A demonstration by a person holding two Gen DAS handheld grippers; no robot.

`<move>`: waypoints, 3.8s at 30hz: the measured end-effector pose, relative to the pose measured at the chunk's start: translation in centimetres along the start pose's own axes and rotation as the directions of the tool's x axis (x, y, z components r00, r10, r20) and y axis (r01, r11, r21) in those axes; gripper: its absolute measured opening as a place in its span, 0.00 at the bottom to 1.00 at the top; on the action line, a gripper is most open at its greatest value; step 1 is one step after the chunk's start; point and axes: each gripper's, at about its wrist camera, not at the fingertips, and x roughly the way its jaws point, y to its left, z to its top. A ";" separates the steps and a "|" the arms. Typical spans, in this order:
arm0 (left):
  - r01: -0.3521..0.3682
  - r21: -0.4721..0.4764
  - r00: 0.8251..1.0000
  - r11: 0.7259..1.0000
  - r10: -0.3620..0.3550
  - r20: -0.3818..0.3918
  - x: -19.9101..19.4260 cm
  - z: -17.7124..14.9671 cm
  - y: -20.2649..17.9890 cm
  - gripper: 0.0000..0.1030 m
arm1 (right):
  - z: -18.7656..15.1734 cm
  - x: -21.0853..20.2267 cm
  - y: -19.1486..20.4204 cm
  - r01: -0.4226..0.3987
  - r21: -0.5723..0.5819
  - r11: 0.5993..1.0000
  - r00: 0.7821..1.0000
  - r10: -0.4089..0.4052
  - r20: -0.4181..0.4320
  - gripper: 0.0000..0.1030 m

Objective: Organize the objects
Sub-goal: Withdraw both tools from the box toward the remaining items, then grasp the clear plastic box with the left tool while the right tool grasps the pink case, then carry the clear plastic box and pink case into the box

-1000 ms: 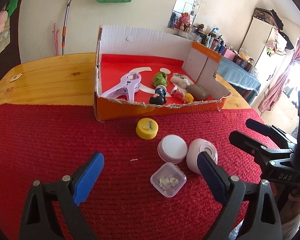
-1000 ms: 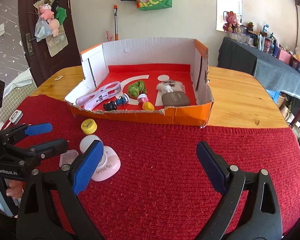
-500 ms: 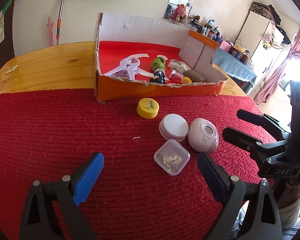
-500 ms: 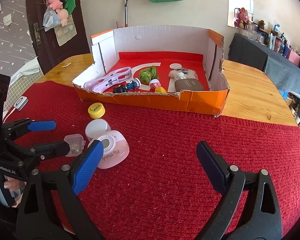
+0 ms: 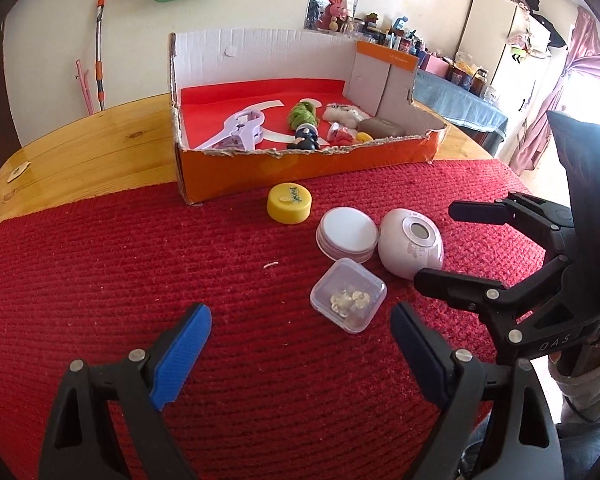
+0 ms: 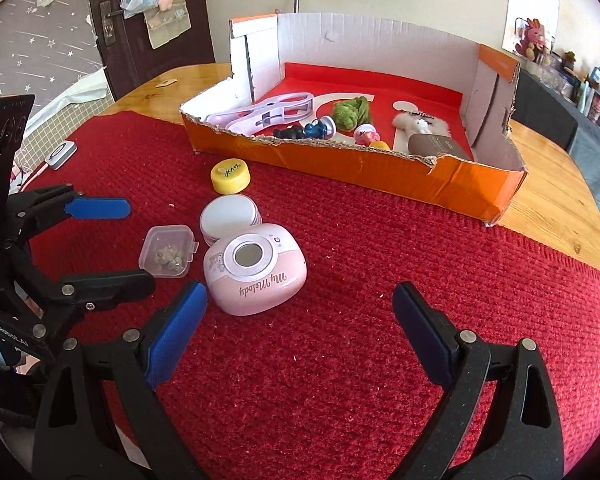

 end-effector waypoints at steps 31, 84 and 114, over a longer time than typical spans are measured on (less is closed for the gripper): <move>-0.012 0.028 1.000 1.000 0.012 0.014 0.8 1.7 1.2 0.54 | 2.3 1.7 -1.8 0.062 -0.063 0.996 0.998 -0.063 -0.022 0.92; 0.029 0.036 0.989 0.999 -0.034 0.147 -3.5 7.5 -0.9 0.35 | 5.7 -2.9 -1.9 0.053 0.059 0.997 0.993 -0.059 0.103 0.45; -0.237 0.153 0.947 0.959 0.264 -0.186 13.2 23.4 3.1 0.35 | 20.7 10.9 -10.4 0.221 -0.037 0.974 0.957 -0.224 -0.182 0.45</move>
